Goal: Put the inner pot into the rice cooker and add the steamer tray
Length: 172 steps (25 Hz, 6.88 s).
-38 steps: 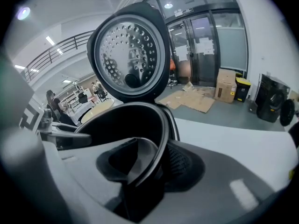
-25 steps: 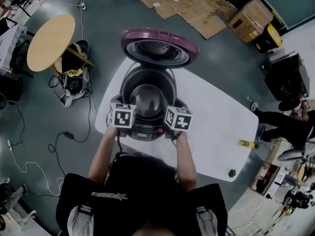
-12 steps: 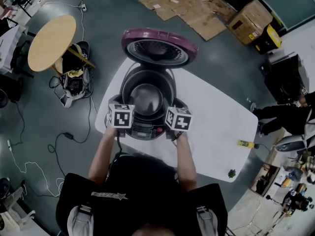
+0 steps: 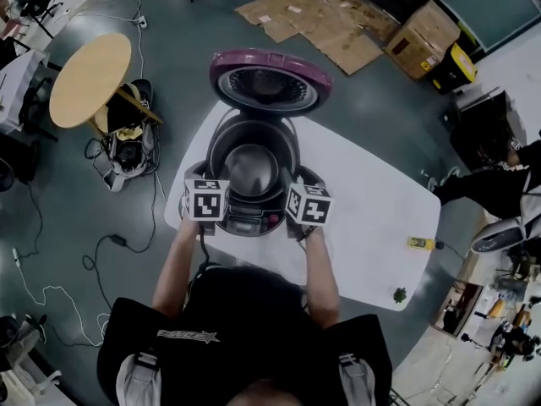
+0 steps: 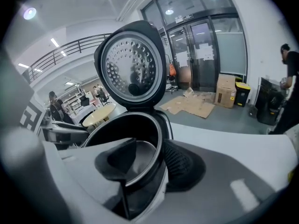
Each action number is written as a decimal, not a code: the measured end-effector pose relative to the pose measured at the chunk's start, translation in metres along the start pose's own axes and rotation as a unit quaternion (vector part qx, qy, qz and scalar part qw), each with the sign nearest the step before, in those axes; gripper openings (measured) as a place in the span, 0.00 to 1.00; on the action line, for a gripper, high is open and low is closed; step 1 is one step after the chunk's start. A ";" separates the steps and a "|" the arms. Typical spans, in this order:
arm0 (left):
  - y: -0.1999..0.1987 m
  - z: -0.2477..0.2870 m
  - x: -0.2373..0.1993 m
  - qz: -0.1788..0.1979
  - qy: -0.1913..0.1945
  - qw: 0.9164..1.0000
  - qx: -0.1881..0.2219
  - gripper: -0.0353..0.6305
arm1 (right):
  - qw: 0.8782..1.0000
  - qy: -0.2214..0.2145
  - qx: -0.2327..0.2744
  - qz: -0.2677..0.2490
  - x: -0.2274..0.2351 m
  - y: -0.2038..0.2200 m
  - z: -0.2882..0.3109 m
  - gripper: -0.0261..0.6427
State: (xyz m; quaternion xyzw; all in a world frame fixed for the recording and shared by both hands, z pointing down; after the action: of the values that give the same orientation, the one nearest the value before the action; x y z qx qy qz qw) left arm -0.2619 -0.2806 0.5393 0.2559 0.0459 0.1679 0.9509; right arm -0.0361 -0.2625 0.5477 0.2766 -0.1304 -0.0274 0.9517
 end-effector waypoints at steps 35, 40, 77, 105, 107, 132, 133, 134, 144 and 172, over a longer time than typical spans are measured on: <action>-0.030 -0.126 0.099 0.134 0.079 0.941 0.300 0.07 | 0.940 0.125 0.310 -0.068 0.008 0.042 -0.197 0.05; -0.027 -0.125 0.132 0.146 0.113 0.937 0.298 0.07 | 0.937 0.150 0.312 -0.042 0.029 0.062 -0.218 0.05; 0.164 -0.092 0.281 0.222 0.251 0.937 0.101 0.40 | 0.966 0.157 0.169 0.112 0.074 0.307 -0.227 0.32; 0.256 0.056 0.267 0.222 0.220 0.948 -0.060 0.45 | 0.972 0.129 0.042 0.191 0.119 0.397 -0.091 0.32; 0.258 0.060 0.268 0.222 0.219 0.948 -0.064 0.45 | 0.973 0.127 0.039 0.190 0.121 0.398 -0.089 0.32; 0.227 0.019 0.277 0.239 0.203 0.950 -0.019 0.37 | 0.975 0.146 0.067 0.154 0.115 0.368 -0.129 0.23; 0.223 0.013 0.277 0.239 0.203 0.949 -0.012 0.37 | 0.975 0.148 0.072 0.152 0.114 0.364 -0.135 0.23; 0.219 0.007 0.278 0.240 0.203 0.949 -0.004 0.37 | 0.974 0.150 0.077 0.149 0.113 0.360 -0.140 0.23; 0.185 -0.061 0.278 0.236 0.202 0.948 0.067 0.37 | 0.969 0.173 0.137 0.107 0.093 0.320 -0.205 0.23; 0.121 -0.166 0.213 0.190 0.140 0.951 0.202 0.36 | 0.955 0.161 0.251 -0.001 0.025 0.214 -0.269 0.23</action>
State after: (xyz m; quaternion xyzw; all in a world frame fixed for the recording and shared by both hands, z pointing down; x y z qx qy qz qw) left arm -0.1263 -0.0310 0.4559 0.4203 0.1618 0.3670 0.8139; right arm 0.0547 0.0549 0.4490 0.5074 0.0218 0.0502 0.8600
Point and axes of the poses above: the fingertips, and each gripper's own axes: z forward along the fingers, x to its right, y out of its underside, the point moved 3 cm from there along -z, backward along the fingers, and after that the axes turned 14 degrees about -x, right-handed, at the moved point
